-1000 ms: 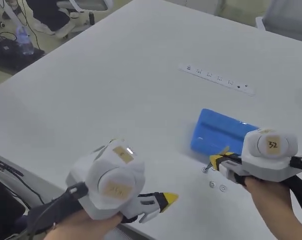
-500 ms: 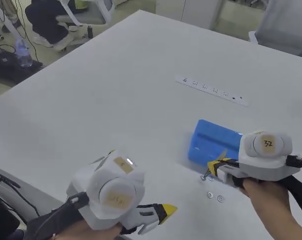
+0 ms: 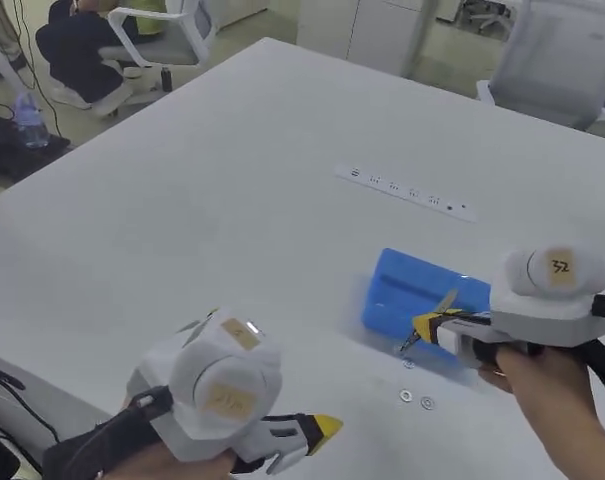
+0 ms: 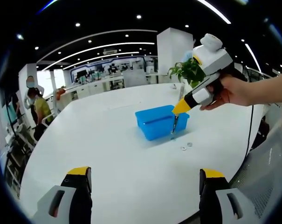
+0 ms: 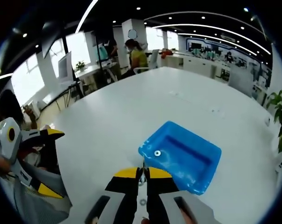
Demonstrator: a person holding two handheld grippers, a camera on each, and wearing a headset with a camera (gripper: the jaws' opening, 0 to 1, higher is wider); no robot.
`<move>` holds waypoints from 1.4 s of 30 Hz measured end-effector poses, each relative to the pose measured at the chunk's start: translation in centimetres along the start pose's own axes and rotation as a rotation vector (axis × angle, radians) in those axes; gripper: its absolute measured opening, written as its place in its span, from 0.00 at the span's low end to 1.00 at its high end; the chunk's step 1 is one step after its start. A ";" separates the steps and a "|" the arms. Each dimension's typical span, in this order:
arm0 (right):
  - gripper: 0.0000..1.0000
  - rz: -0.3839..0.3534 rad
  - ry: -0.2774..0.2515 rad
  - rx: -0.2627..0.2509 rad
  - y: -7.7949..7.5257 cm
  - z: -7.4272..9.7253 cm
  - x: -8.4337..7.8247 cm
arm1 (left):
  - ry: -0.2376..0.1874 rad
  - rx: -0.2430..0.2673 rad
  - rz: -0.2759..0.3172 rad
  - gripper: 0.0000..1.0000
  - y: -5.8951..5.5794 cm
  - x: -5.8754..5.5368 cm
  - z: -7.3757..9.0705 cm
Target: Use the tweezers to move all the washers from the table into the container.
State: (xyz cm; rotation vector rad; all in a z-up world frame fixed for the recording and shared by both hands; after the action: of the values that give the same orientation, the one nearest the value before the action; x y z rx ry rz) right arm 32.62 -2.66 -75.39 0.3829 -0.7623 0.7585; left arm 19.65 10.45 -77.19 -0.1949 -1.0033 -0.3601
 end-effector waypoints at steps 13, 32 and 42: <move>0.02 -0.005 -0.054 0.000 0.1 2.0 2.1 | 0.006 -0.003 -0.022 0.98 -0.2 0.0 0.0; 0.02 0.035 -0.063 -0.031 0.3 2.3 2.8 | 0.011 0.000 -0.023 0.98 -0.1 -0.1 -0.1; 0.02 0.039 -0.060 -0.028 0.3 1.8 3.4 | 0.020 -0.004 -0.027 0.97 -0.2 -0.2 -0.1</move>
State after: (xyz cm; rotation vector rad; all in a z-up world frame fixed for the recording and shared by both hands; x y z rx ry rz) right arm 33.12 -1.85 -71.66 0.3677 -0.8380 0.7744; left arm 19.54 10.27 -77.42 -0.1811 -0.9863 -0.3876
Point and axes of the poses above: the centre of the closed fingertips' face, and the gripper's own axes: z roughly backward along the fingers, y roughly to its left, x roughly out of its top, the point moved 3 cm from there along z, roughly backward along the fingers, and after that the axes turned 5 degrees about -x, right-handed, at the moved point
